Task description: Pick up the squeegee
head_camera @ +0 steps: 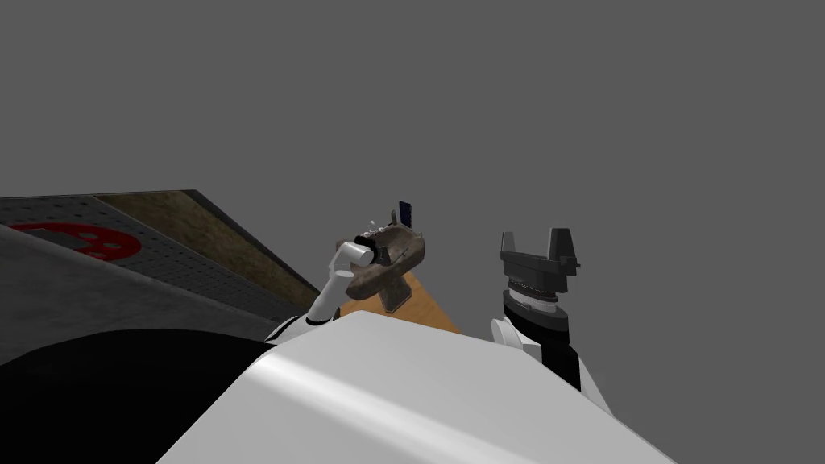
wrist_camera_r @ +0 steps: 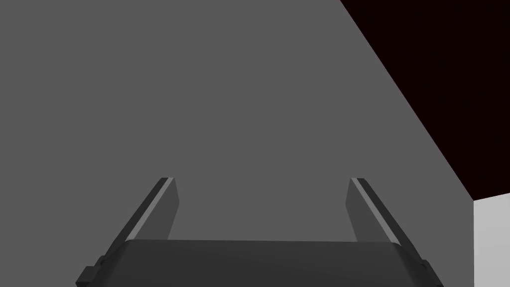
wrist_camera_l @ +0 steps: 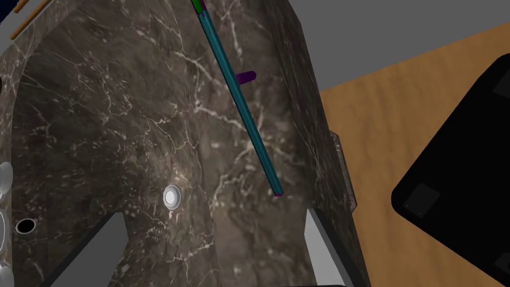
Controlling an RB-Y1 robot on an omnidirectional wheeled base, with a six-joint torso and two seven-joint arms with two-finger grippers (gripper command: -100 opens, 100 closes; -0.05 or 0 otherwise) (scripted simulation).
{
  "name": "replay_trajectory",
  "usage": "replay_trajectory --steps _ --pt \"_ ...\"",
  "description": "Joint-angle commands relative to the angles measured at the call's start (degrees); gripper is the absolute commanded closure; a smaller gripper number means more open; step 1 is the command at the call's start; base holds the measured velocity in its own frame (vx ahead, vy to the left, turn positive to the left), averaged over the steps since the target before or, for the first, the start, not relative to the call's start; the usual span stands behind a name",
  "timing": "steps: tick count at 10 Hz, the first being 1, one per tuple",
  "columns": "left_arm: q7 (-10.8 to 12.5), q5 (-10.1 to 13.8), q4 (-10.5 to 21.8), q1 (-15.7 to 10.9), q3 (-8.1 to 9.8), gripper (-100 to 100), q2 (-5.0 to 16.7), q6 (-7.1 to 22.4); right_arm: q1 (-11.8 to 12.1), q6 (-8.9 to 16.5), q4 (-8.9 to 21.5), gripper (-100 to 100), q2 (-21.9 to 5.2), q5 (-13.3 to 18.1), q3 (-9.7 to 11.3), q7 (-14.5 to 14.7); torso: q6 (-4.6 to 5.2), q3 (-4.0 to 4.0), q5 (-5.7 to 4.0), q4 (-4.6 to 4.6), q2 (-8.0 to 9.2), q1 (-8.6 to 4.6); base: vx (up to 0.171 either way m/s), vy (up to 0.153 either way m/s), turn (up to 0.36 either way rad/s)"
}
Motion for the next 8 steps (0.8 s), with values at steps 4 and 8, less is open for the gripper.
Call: replay_trajectory --steps 4,8 --pt "3.9 2.2 0.7 -1.6 -1.55 -100 -0.6 6.0 0.0 0.0 0.0 0 0.0 0.0 0.0 0.0 0.0 0.0 0.0 0.0 -0.01 0.01 0.086 -0.019 0.003" --pt "8.0 4.6 1.8 -3.5 -3.24 -100 -1.1 11.9 0.0 0.0 0.0 0 0.0 0.0 0.0 0.0 0.0 0.02 0.01 0.01 0.02 0.05 0.087 -0.015 0.004"
